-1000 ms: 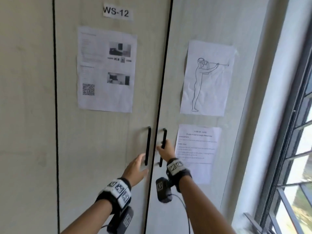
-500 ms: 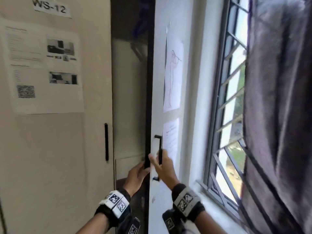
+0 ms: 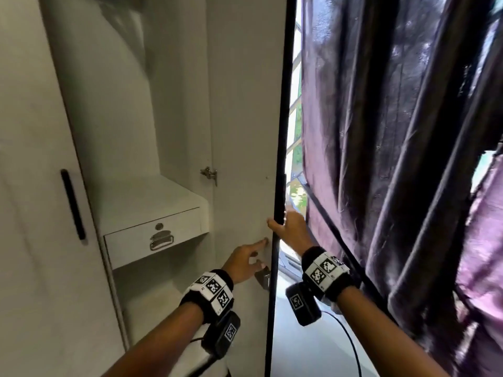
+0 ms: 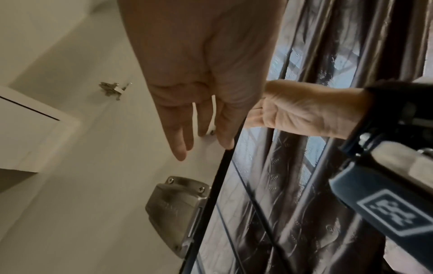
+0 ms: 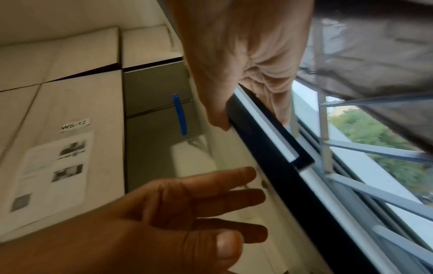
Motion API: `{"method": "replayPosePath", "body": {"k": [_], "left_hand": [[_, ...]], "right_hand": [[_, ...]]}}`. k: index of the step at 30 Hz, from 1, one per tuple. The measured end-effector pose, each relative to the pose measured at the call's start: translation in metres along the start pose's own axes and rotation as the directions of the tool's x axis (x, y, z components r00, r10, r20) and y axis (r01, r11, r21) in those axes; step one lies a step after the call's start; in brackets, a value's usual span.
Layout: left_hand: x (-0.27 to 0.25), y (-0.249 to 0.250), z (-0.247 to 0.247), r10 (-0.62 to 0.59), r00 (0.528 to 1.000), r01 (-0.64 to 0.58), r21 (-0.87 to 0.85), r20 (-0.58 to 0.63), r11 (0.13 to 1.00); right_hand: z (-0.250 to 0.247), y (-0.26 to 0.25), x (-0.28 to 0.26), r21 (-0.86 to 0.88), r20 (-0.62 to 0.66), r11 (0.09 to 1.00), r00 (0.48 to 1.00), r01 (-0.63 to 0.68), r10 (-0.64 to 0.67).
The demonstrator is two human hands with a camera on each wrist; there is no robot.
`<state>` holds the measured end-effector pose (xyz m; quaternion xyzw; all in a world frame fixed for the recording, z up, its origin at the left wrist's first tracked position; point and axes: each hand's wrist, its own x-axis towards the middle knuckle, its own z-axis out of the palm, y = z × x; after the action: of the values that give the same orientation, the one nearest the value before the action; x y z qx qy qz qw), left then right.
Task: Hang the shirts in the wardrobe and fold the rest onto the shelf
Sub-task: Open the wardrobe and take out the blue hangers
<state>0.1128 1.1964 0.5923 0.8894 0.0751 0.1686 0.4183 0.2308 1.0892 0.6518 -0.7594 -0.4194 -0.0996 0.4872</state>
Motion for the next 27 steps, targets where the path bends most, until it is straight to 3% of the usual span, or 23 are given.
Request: {"method": "replayPosePath", "body": {"k": [3, 6, 10, 13, 16, 17, 19, 24, 27], "left_hand": [[0.011, 0.003, 0.012, 0.041, 0.998, -0.041, 0.007, -0.056, 0.999], [0.014, -0.001, -0.001, 0.057, 0.991, -0.055, 0.026, -0.119, 0.998], [0.010, -0.025, -0.046, -0.039, 0.962, 0.064, 0.088, -0.269, 0.994], [-0.007, -0.044, -0.088, -0.136, 0.917, 0.199, 0.135, -0.376, 0.971], [-0.031, -0.061, -0.141, -0.181, 0.873, 0.292, 0.189, -0.452, 0.938], [-0.040, -0.065, -0.162, -0.189, 0.852, 0.334, 0.229, -0.489, 0.914], [-0.059, -0.071, -0.208, -0.184, 0.786, 0.441, 0.328, -0.590, 0.836], [-0.091, -0.072, -0.301, -0.175, 0.525, 0.675, 0.283, -0.833, 0.682], [-0.094, -0.081, -0.329, -0.186, 0.456, 0.742, 0.257, -0.870, 0.619]], "right_hand": [[-0.016, 0.024, 0.016, 0.017, -0.005, 0.992, 0.992, -0.123, 0.123], [-0.020, 0.035, 0.029, 0.138, -0.069, 0.969, 0.974, -0.204, 0.215], [0.002, 0.030, 0.022, 0.267, -0.231, 0.919, 0.907, -0.289, 0.352], [0.034, 0.016, 0.013, 0.098, -0.351, 0.970, 0.904, -0.223, 0.244], [0.077, -0.009, 0.008, 0.095, -0.300, 0.990, 0.951, 0.109, -0.076], [0.092, -0.021, 0.008, 0.147, -0.239, 0.967, 0.956, 0.209, -0.170], [0.120, -0.044, 0.015, 0.276, -0.133, 0.918, 0.957, 0.285, -0.257], [0.185, -0.092, 0.044, 0.488, 0.073, 0.857, 0.971, 0.164, -0.228], [0.220, -0.107, 0.056, 0.507, 0.194, 0.852, 0.945, 0.132, -0.262]]}}
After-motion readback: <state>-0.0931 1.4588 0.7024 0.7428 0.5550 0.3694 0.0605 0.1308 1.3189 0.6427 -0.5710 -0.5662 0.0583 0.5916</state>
